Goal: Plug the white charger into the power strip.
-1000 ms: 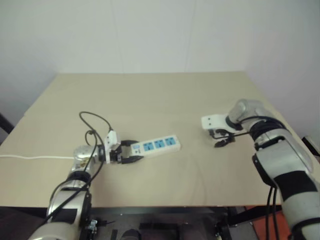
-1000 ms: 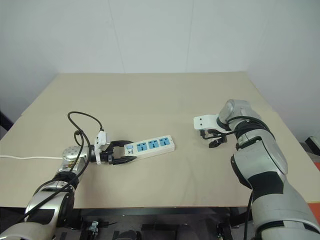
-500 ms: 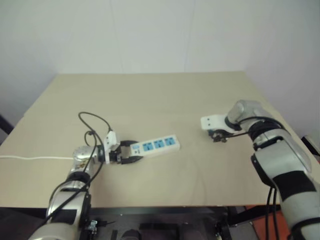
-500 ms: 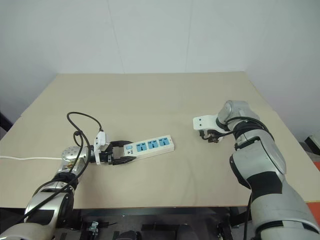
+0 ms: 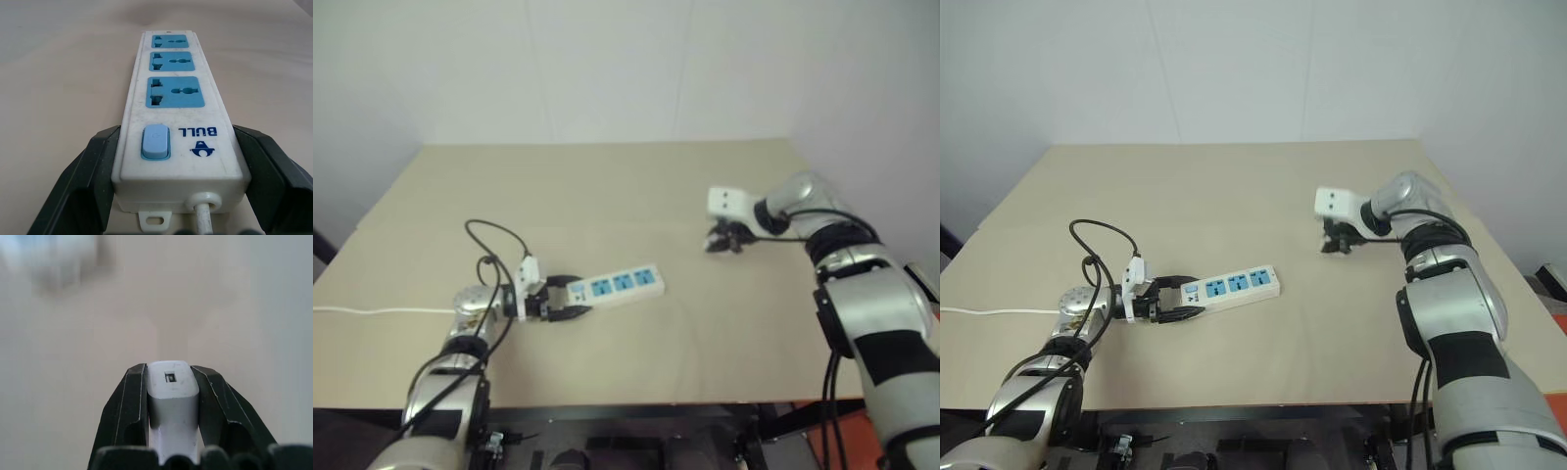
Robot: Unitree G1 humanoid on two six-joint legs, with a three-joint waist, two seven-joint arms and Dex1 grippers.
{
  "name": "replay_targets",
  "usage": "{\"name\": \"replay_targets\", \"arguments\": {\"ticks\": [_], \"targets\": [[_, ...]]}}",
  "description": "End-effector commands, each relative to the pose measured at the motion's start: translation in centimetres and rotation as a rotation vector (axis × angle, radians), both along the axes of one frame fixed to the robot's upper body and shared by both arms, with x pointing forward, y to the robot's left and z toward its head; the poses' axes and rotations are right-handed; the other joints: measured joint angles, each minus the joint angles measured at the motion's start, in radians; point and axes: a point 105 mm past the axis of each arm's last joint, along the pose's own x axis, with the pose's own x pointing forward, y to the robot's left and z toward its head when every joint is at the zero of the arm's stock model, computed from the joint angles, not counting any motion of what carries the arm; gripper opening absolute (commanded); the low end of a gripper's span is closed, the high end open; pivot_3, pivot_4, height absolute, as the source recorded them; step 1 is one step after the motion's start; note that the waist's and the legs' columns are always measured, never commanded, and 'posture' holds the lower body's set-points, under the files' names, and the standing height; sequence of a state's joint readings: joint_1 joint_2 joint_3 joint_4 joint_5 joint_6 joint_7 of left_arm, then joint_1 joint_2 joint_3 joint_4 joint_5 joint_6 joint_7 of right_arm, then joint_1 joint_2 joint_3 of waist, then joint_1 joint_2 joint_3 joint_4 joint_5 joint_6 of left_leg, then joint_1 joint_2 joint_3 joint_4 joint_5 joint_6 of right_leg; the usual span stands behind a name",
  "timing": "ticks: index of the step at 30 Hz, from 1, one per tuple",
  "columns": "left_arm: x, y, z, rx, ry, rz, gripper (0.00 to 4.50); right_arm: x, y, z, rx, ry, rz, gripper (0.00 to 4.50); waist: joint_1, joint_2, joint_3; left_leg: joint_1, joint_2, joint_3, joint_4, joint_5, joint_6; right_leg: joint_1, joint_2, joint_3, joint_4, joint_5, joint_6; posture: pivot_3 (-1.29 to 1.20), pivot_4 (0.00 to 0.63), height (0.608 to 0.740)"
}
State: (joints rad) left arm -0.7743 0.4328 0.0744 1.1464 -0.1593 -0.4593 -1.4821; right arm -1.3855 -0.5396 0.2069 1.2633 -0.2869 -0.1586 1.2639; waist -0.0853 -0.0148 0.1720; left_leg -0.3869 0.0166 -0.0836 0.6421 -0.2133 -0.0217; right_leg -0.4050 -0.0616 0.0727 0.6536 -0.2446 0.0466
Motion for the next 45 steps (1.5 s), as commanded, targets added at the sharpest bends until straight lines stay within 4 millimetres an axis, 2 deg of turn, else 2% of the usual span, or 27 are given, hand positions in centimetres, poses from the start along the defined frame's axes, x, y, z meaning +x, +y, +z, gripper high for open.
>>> {"name": "replay_targets", "arguments": {"ticks": [1,5,7,13,17,21,29,39,45], "targets": [[-1.0,-1.4,-1.2,0.036,0.047,-0.102,3.25,-1.3,2.6,4.6,0.284,-0.075,0.147,1.11,0.005,0.000,0.000,0.000,0.000,0.000,0.000,0.000,0.000,0.000,0.000,0.000,0.000,0.000,0.000,0.00,0.150,0.740],[-1.2,-2.3,-0.8,0.027,0.052,-0.172,3.25,-3.7,4.6,5.5,0.507,-0.001,0.277,1.11,0.022,0.000,0.000,-0.002,0.000,-0.001,0.000,0.000,0.000,0.001,0.000,-0.001,-0.002,0.000,0.000,0.00,0.150,0.740],[-1.3,-2.7,-0.7,0.039,0.061,-0.204,3.25,-4.7,6.0,5.1,0.597,0.042,0.311,1.11,0.025,0.000,0.000,-0.003,-0.001,-0.001,0.001,0.000,0.000,0.000,0.000,-0.001,-0.002,0.000,0.000,0.00,0.150,0.740],[-1.1,-3.4,-0.6,0.053,0.050,-0.227,3.25,-6.9,9.5,1.6,0.812,0.199,0.346,1.11,0.026,0.000,0.000,-0.003,-0.001,-0.001,0.001,0.000,0.000,-0.001,0.000,-0.001,-0.001,0.000,0.000,0.00,0.150,0.740],[-1.2,-3.7,-0.6,0.047,0.051,-0.235,3.25,-6.9,10.8,-0.4,0.896,0.288,0.305,1.11,0.032,0.000,0.000,-0.003,-0.001,-0.001,0.002,0.000,0.000,-0.001,0.000,-0.001,0.000,0.000,0.000,0.00,0.150,0.740],[-1.2,-3.8,-0.6,0.043,0.054,-0.235,3.25,-7.1,11.5,-1.6,0.971,0.312,0.305,1.11,0.035,0.000,0.000,-0.003,-0.001,-0.001,0.001,0.000,0.000,-0.001,0.000,-0.001,-0.001,0.000,0.000,0.00,0.150,0.740],[-1.1,-3.7,-0.5,0.044,0.057,-0.234,3.25,-7.5,11.9,-3.4,1.014,0.353,0.324,1.11,0.038,0.000,0.000,-0.003,-0.001,-0.001,0.001,0.000,0.000,-0.001,0.000,-0.001,-0.001,0.000,0.000,0.00,0.150,0.740],[-1.1,-3.5,-0.3,0.047,0.058,-0.234,3.25,-7.4,12.8,-5.1,0.950,0.353,0.344,1.11,0.038,0.000,0.000,-0.003,0.000,-0.001,0.001,0.000,0.000,-0.001,0.000,-0.001,-0.002,0.000,0.000,0.00,0.150,0.740],[-1.1,-3.5,-0.3,0.050,0.058,-0.237,3.25,-6.9,12.6,-5.8,0.926,0.342,0.338,1.11,0.038,0.000,0.000,-0.003,-0.001,-0.001,0.001,0.000,0.000,-0.001,0.000,-0.001,-0.002,0.000,0.000,0.00,0.150,0.740]]}}
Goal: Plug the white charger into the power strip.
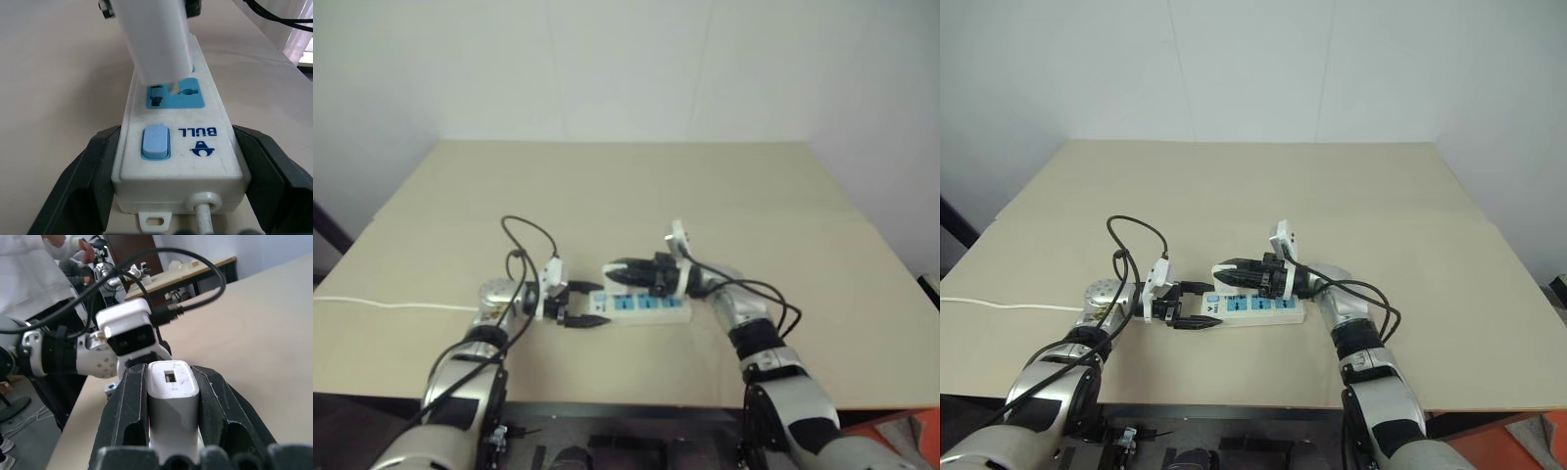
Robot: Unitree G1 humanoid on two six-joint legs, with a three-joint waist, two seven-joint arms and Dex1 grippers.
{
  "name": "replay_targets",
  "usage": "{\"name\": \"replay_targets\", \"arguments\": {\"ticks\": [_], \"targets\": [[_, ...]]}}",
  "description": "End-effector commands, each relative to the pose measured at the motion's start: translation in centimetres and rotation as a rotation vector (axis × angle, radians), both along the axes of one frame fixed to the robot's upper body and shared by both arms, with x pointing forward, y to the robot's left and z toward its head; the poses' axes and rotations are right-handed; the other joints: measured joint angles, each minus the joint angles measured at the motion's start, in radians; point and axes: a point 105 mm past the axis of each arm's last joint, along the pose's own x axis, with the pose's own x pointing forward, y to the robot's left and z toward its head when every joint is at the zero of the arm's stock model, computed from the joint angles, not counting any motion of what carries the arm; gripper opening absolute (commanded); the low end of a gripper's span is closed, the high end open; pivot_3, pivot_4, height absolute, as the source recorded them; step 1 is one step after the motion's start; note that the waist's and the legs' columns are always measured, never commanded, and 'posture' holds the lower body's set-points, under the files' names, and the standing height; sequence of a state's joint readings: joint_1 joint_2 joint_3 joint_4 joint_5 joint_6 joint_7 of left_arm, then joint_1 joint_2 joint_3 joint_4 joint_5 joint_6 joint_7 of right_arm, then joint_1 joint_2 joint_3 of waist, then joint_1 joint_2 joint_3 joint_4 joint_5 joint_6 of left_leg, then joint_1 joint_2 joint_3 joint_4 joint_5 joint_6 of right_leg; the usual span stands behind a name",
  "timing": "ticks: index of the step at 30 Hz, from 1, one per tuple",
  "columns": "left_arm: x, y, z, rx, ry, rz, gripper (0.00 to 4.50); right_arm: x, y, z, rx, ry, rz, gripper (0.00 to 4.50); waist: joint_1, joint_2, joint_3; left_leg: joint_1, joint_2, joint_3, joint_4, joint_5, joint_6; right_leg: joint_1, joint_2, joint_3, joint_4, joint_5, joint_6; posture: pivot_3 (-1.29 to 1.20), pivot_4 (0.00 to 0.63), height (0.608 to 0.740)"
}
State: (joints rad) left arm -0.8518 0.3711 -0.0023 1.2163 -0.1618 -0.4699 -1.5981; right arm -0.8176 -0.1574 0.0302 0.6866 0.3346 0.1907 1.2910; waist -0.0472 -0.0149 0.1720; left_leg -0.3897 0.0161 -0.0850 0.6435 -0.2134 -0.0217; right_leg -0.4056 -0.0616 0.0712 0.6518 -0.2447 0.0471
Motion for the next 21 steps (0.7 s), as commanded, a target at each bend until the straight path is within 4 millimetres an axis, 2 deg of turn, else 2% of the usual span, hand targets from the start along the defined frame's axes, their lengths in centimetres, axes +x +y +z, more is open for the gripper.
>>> {"name": "replay_targets", "arguments": {"ticks": [1,9,21], "targets": [[-0.3,-0.1,-0.3,0.035,0.014,-0.035,3.25,0.3,0.1,1.3,0.001,-0.078,0.016,1.11,0.000,0.000,0.000,0.000,0.000,0.000,0.000,0.000,0.000,0.000,0.000,0.000,0.000,0.000,0.000,0.00,0.150,0.740],[-0.3,0.1,-0.3,0.052,0.013,-0.035,3.25,1.2,-1.1,1.1,-0.010,-0.077,-0.015,1.11,-0.001,0.000,0.000,0.000,0.000,0.000,0.000,0.000,0.000,0.000,0.000,0.000,0.000,0.000,0.000,0.00,0.150,0.740],[-0.2,0.0,-0.3,0.045,0.017,-0.033,3.25,0.6,-1.0,-0.2,-0.039,-0.095,0.009,1.11,-0.001,0.000,0.000,0.000,0.000,0.000,0.000,0.000,0.000,0.000,0.000,0.000,0.000,0.000,0.000,0.00,0.150,0.740]]}}
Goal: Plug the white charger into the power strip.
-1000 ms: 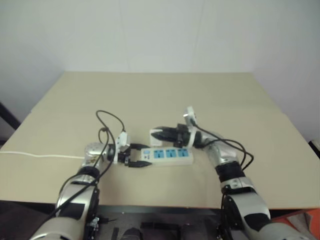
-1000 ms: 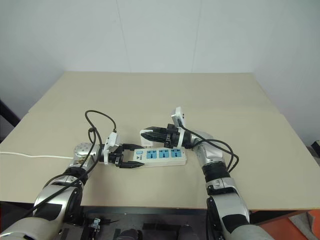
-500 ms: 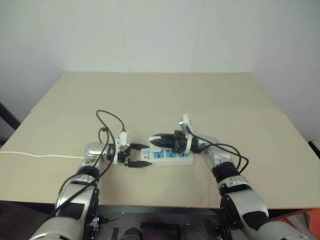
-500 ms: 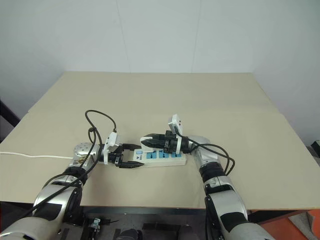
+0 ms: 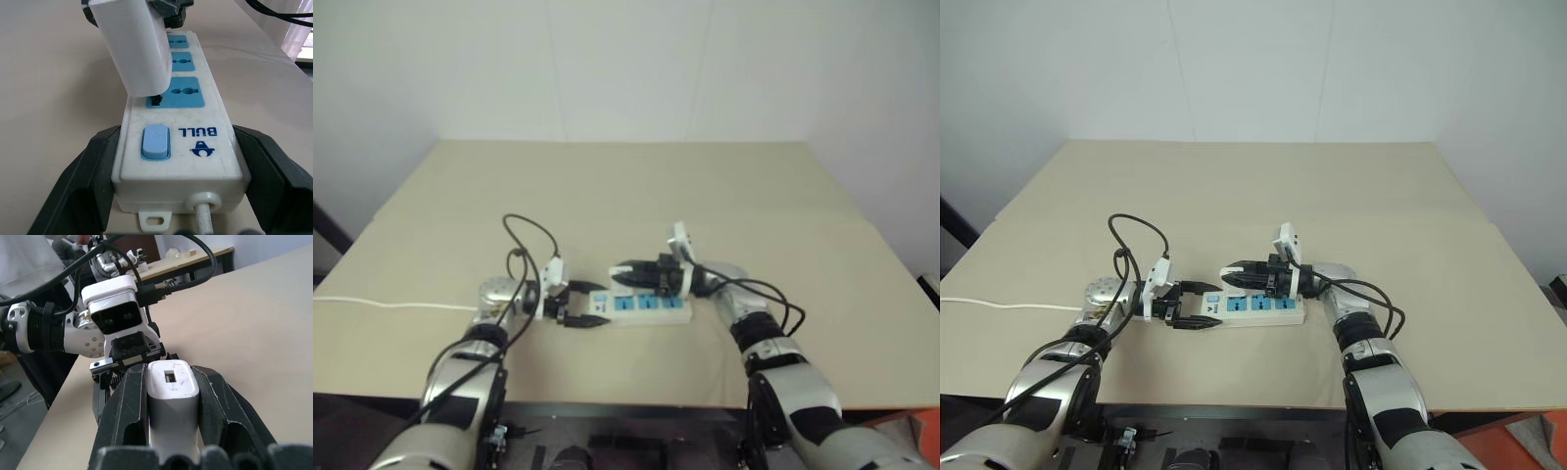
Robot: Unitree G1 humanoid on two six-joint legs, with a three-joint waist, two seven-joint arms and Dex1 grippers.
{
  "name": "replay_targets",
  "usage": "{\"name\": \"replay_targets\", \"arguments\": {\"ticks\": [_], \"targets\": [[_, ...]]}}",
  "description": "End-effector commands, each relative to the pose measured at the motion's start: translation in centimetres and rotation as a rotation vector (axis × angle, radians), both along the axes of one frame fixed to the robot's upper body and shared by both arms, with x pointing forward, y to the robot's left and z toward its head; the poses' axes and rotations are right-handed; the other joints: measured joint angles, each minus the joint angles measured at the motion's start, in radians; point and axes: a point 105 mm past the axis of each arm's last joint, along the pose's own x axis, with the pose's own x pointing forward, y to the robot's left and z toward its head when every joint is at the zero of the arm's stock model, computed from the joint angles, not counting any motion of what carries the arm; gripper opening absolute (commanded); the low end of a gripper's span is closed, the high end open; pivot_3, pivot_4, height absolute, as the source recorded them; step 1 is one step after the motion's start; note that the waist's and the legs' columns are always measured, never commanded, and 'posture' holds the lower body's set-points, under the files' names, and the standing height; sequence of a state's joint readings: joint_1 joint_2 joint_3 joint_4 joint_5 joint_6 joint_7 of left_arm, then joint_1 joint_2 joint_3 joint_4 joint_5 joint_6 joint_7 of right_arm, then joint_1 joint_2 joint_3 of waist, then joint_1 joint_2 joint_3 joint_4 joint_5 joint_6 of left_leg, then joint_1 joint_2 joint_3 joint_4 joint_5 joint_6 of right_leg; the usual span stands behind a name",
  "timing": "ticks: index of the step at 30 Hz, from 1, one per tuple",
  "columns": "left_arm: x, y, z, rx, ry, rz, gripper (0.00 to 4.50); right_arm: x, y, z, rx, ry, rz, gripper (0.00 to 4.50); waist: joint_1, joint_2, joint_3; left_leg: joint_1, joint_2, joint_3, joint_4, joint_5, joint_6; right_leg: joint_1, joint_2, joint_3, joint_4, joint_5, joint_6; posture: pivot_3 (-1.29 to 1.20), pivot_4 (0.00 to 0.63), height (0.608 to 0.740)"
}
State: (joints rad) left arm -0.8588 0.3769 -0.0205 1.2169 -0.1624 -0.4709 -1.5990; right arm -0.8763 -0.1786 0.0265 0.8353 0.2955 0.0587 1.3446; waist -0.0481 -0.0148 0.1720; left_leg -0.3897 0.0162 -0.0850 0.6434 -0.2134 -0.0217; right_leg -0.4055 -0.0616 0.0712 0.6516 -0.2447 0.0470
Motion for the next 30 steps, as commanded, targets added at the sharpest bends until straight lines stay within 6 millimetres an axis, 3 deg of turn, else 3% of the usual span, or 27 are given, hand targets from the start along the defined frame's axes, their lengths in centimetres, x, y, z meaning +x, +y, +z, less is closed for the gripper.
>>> {"name": "replay_targets", "arguments": {"ticks": [1,7,30], "targets": [[-0.3,0.0,-0.4,0.027,0.021,-0.022,3.25,-0.3,-0.2,0.1,0.007,-0.043,0.010,1.11,0.000,0.000,0.000,0.000,0.000,0.000,0.000,0.000,0.000,0.000,0.000,0.000,0.000,0.000,0.000,0.00,0.150,0.740],[-0.3,0.2,-0.5,0.027,0.021,-0.017,3.25,-0.8,-0.5,-1.7,-0.025,-0.096,0.000,1.11,0.000,0.000,0.000,0.000,0.000,0.000,0.000,0.000,0.000,0.000,0.000,0.000,0.000,0.000,0.000,0.00,0.150,0.740],[-0.3,0.4,-0.5,0.035,0.014,-0.016,3.25,-2.2,-0.3,-7.2,-0.152,0.019,0.025,1.11,-0.007,-0.001,-0.004,0.004,0.000,0.000,0.000,0.000,0.000,0.004,0.000,0.000,0.000,0.000,0.000,0.00,0.150,0.740]]}}
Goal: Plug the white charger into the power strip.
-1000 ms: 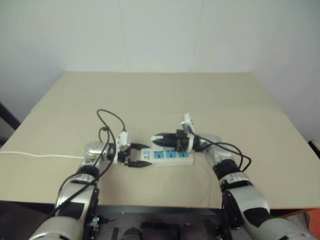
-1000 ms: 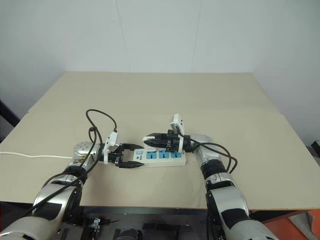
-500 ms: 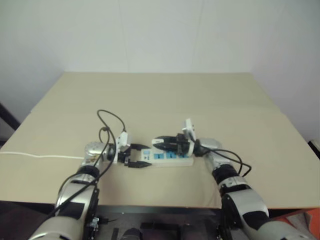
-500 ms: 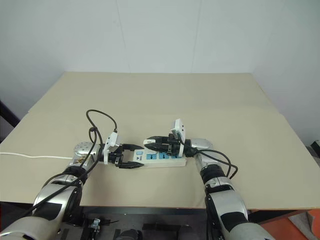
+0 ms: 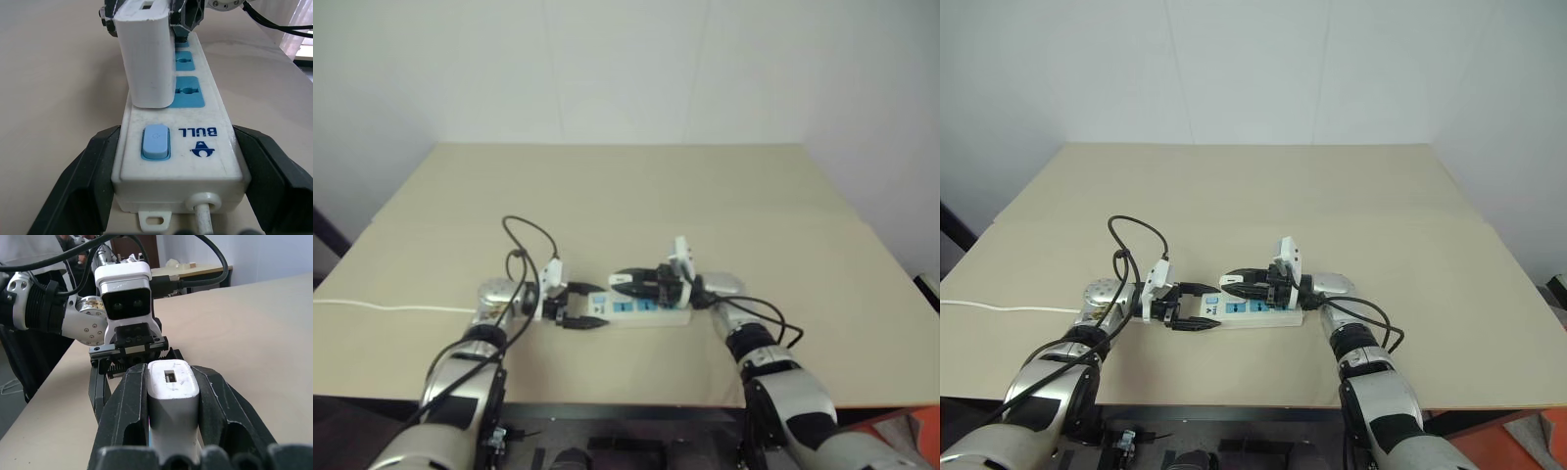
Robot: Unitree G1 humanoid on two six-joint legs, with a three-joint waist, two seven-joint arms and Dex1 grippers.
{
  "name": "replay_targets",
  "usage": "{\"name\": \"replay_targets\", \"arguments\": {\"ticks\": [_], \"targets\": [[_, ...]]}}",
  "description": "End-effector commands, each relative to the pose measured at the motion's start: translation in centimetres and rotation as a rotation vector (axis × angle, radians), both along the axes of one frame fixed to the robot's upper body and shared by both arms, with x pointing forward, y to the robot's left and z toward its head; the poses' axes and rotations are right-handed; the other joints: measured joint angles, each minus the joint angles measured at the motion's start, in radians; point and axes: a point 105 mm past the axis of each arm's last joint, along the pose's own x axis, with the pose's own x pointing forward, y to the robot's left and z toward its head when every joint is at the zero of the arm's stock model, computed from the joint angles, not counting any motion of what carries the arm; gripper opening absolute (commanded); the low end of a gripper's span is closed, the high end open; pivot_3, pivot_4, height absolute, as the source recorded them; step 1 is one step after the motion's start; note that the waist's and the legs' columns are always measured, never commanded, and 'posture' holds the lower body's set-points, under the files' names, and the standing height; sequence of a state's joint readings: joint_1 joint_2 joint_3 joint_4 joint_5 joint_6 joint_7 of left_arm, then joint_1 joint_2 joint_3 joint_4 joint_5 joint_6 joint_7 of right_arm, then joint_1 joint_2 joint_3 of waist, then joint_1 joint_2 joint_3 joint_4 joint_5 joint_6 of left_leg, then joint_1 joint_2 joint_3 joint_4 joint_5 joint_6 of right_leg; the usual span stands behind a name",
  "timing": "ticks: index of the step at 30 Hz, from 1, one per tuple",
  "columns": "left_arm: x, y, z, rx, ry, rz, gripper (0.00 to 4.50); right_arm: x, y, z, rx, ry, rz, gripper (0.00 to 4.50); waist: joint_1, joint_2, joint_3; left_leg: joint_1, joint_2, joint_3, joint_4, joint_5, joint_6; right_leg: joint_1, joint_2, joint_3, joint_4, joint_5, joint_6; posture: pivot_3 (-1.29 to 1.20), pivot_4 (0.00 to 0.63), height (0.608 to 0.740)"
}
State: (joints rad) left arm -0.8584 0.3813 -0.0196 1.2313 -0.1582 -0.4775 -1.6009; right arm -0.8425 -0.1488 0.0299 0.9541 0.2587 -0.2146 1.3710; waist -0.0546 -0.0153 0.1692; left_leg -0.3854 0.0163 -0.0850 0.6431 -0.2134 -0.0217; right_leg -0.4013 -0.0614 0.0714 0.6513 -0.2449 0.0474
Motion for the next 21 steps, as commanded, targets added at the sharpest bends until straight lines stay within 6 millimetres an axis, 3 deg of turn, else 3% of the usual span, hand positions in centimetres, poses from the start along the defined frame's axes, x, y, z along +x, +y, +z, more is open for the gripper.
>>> {"name": "replay_targets", "arguments": {"ticks": [1,11,12,20,21], "targets": [[-0.27,0.19,-0.31,0.030,0.007,-0.020,3.25,-1.41,-0.39,-5.19,-0.148,0.150,0.012,1.11,-0.001,0.000,-0.001,0.000,0.000,0.000,0.000,0.000,0.000,0.000,0.000,0.000,0.000,0.000,0.000,0.00,0.150,0.740],[-0.32,0.35,-0.40,0.037,0.009,-0.019,3.25,-1.64,-0.60,-6.15,-0.195,0.201,0.026,1.11,-0.007,0.000,-0.002,0.006,0.000,0.000,-0.001,0.000,0.000,0.007,0.000,0.000,-0.002,-0.001,0.001,0.00,0.150,0.740],[-0.33,0.36,-0.41,0.038,0.009,-0.019,3.25,-1.60,-0.61,-6.15,-0.197,0.194,0.022,1.83,-0.006,0.000,-0.003,0.007,0.000,0.000,-0.001,0.000,0.000,0.008,0.000,0.000,-0.003,-0.001,0.002,0.00,0.150,0.740],[-0.33,0.40,-0.43,0.038,0.010,-0.017,3.25,-1.36,-0.74,-5.52,-0.154,0.120,-0.007,4.46,-0.008,-0.004,-0.005,0.012,0.001,0.000,-0.002,-0.001,0.000,0.013,0.000,-0.001,-0.003,-0.004,0.007,0.00,0.150,0.740],[-0.32,0.40,-0.42,0.037,0.011,-0.017,3.25,-1.30,-0.78,-5.50,-0.158,0.111,-0.012,4.46,-0.008,-0.004,-0.005,0.012,0.001,0.000,-0.002,-0.001,0.000,0.013,0.000,-0.001,-0.004,-0.004,0.007,0.00,0.150,0.740]]}}
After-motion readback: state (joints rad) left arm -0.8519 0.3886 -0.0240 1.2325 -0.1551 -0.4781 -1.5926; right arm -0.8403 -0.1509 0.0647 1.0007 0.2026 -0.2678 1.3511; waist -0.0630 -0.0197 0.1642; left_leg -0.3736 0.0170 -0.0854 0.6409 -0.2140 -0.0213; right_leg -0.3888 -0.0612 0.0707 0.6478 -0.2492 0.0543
